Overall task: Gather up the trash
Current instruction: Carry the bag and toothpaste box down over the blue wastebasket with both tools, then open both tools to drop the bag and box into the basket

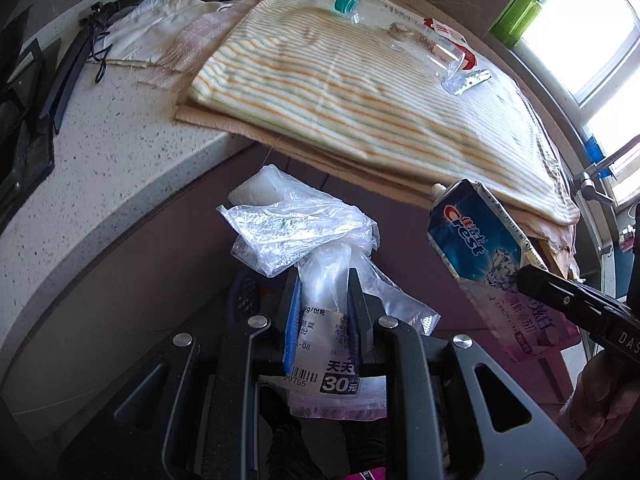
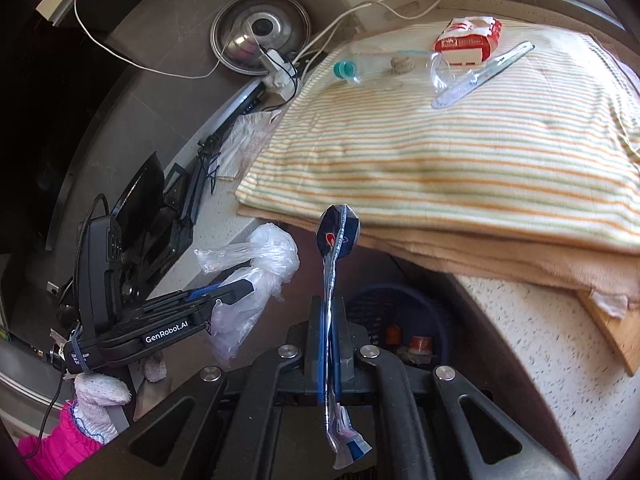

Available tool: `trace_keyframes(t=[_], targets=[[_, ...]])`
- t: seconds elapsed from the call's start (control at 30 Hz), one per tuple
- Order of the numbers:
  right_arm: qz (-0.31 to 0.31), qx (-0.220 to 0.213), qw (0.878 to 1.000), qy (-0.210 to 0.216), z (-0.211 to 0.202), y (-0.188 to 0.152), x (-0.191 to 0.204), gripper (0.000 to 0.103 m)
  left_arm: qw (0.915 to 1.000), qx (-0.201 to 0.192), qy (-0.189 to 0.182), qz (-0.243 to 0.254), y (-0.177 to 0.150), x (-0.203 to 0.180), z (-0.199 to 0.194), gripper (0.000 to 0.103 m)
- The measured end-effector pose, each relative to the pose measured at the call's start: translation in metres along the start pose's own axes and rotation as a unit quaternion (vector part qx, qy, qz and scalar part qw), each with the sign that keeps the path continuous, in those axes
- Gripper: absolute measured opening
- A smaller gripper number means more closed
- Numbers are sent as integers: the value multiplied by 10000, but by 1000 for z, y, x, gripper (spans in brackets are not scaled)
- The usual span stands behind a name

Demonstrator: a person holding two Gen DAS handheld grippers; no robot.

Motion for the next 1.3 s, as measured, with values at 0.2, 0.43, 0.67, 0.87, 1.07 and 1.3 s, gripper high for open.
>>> trace_keyframes(t=[0.2, 0.43, 0.67, 0.87, 1.07, 1.3], targets=[[-10, 183, 9997, -189, 20, -20, -4, 0, 9997, 225, -40, 11, -21, 3, 19, 19], [-49, 482, 9976, -503, 54, -45, -15, 0, 9976, 685, -55, -84, -52, 13, 59, 19], [-84, 712, 9944, -775, 89, -60, -28, 0, 9933, 1143, -55, -191, -76, 24, 102, 19], [-85, 801, 9922, -955, 109, -66, -37, 0, 9910, 1333, -54, -100, -81, 20, 125, 19], [-112, 819, 9905, -1100, 122, -62, -44, 0, 9899, 1414, -54, 24, -76, 8, 141, 19], [-118, 762, 9894, -1234, 135, -54, -47, 1, 9906, 1357, -12, 169, -70, 7, 136, 22]])
Point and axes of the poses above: each gripper's, at about its wrist camera, not at the fingertips, and z roughly the way its jaws point, x to its left, y to its top, the point moved 8 cm from there along z, roughly the way its jaws point, and after that the axes turned 5 degrees about z, right-handed, at the moved point
